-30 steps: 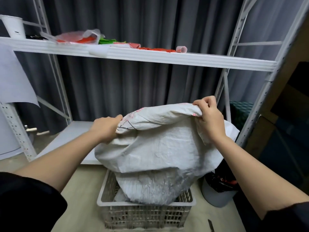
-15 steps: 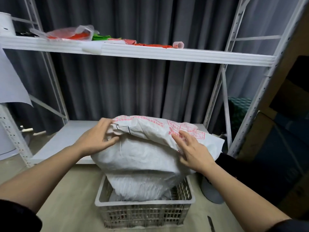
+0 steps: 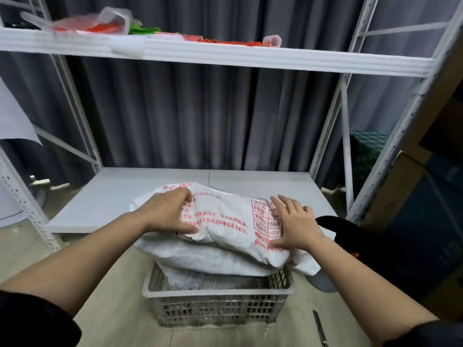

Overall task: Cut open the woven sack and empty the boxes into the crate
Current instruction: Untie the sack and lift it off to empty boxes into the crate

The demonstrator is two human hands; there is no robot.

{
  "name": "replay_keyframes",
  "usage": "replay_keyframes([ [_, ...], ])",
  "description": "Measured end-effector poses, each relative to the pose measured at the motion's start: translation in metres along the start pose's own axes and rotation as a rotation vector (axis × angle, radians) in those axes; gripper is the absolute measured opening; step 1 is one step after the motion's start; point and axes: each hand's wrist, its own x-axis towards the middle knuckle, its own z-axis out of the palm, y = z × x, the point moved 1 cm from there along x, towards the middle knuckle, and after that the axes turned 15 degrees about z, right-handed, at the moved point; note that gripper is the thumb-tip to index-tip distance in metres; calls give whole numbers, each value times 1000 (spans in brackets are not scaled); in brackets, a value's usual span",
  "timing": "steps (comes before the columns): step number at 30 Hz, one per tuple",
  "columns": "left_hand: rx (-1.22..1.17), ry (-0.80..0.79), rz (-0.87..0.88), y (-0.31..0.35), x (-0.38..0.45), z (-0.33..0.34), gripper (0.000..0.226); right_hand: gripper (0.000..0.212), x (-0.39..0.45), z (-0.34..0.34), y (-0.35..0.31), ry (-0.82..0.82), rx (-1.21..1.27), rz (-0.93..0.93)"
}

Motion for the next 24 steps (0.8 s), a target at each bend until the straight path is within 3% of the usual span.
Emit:
replay_keyframes([
  [3, 168, -82, 10, 3, 4, 6, 116, 132, 10, 18, 2, -229, 76, 83],
  [6, 306, -201, -59, 3, 11, 15, 130, 136, 8, 34, -10, -354, 128, 105],
  [8, 325, -267, -102, 2, 15, 24, 136, 128, 7, 43, -19, -310, 85, 111],
  [10, 303, -285, -138, 3, 18, 29, 137, 99, 4, 50, -26, -229, 26, 86],
  [12, 283, -251, -169, 4, 19, 34, 127, 46, 1, 52, -29, -116, -29, 8],
  [14, 322, -238, -194, 4, 16, 42, 106, 23, -3, 50, -32, -10, -9, 10],
  [18, 322, -184, -285, 3, -1, 57, 72, 13, -7, 36, -33, 233, 156, -2],
  [22, 307, 29, -289, 9, -3, 39, 45, 10, -7, -4, -33, 439, 342, 7],
  [24, 244, 197, -248, 8, 0, 12, 37, 14, -8, -29, -29, 431, 476, 16],
])
